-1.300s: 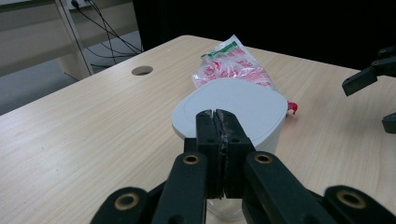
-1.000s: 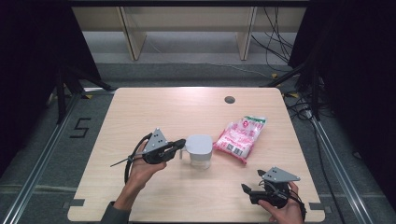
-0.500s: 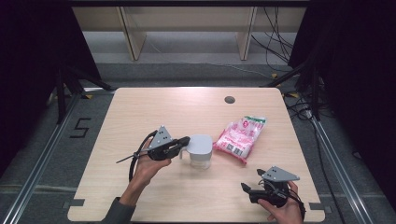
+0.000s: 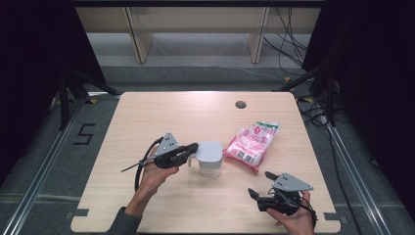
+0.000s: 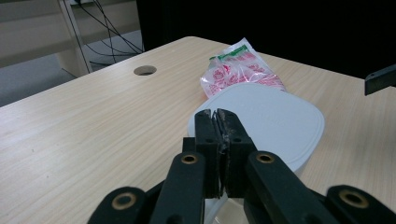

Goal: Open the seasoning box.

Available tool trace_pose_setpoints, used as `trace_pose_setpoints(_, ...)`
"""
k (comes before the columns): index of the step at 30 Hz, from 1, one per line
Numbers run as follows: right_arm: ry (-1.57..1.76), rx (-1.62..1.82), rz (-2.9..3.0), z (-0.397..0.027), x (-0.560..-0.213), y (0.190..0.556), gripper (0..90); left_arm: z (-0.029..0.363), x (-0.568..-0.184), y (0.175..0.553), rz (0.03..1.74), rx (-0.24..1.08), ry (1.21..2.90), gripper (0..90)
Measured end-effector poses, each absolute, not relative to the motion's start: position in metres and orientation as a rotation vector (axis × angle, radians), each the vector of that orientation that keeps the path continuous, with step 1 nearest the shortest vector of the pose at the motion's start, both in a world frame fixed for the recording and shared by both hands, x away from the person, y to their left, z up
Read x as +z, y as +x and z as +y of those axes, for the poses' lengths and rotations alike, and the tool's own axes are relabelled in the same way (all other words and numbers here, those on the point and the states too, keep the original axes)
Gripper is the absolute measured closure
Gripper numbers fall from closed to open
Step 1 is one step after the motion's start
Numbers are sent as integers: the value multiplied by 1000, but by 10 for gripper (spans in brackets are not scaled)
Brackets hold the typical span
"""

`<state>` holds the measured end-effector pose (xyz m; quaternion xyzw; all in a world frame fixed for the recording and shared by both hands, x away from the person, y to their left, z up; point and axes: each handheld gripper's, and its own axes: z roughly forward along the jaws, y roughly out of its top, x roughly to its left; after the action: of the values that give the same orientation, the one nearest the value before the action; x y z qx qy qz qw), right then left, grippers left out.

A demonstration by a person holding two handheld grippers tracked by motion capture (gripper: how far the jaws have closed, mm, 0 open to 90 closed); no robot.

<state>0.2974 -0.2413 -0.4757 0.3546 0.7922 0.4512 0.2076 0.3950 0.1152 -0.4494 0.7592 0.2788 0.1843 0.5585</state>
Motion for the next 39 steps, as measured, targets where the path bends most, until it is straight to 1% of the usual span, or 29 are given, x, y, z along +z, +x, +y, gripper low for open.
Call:
trace_pose_setpoints(2, 964, 1277, 2211, -236, -475, 300, 180, 116, -449, 394, 653, 446, 1802, 869)
trace_pose_setpoints(5, 927, 1270, 2213, -230, -475, 305, 233, 117, -449, 395, 654, 443, 1798, 869)
trace_pose_setpoints(6, 979, 1280, 2227, -226, -475, 303, 272, 117, -449, 394, 653, 442, 1799, 869)
trace_pose_setpoints(7, 903, 1270, 2217, -227, -474, 308, 314, 118, -449, 395, 649, 445, 1810, 869)
trace_pose_setpoints(8, 959, 1281, 2230, -223, -473, 306, 355, 118, -449, 395, 648, 445, 1810, 870)
trace_pose_setpoints(9, 895, 1284, 2213, -223, -473, 311, 393, 118, -449, 395, 646, 444, 1810, 870)
trace_pose_setpoints(13, 925, 1311, 2219, -218, -470, 317, 493, 118, -449, 394, 655, 440, 1801, 869)
trace_pose_setpoints(15, 911, 1314, 2232, -216, -469, 322, 558, 118, -449, 394, 664, 447, 1795, 868)
trace_pose_setpoints(16, 911, 1322, 2243, -215, -469, 324, 574, 117, -449, 394, 663, 454, 1794, 869)
trace_pose_setpoints(17, 946, 1324, 2243, -213, -468, 325, 610, 117, -449, 393, 668, 453, 1796, 870)
trace_pose_setpoints(22, 881, 1321, 2241, -206, -465, 335, 758, 119, -450, 394, 674, 458, 1794, 870)
trace_pose_setpoints(25, 846, 1328, 2230, -200, -464, 342, 803, 121, -451, 395, 677, 460, 1794, 874)
trace_pose_setpoints(29, 830, 1365, 2236, -192, -461, 348, 840, 122, -452, 397, 668, 452, 1783, 873)
trace_pose_setpoints(36, 782, 1386, 2232, -178, -455, 356, 894, 122, -452, 396, 680, 448, 1788, 871)
trace_pose_setpoints(39, 787, 1395, 2238, -174, -451, 360, 900, 122, -452, 396, 682, 446, 1783, 871)
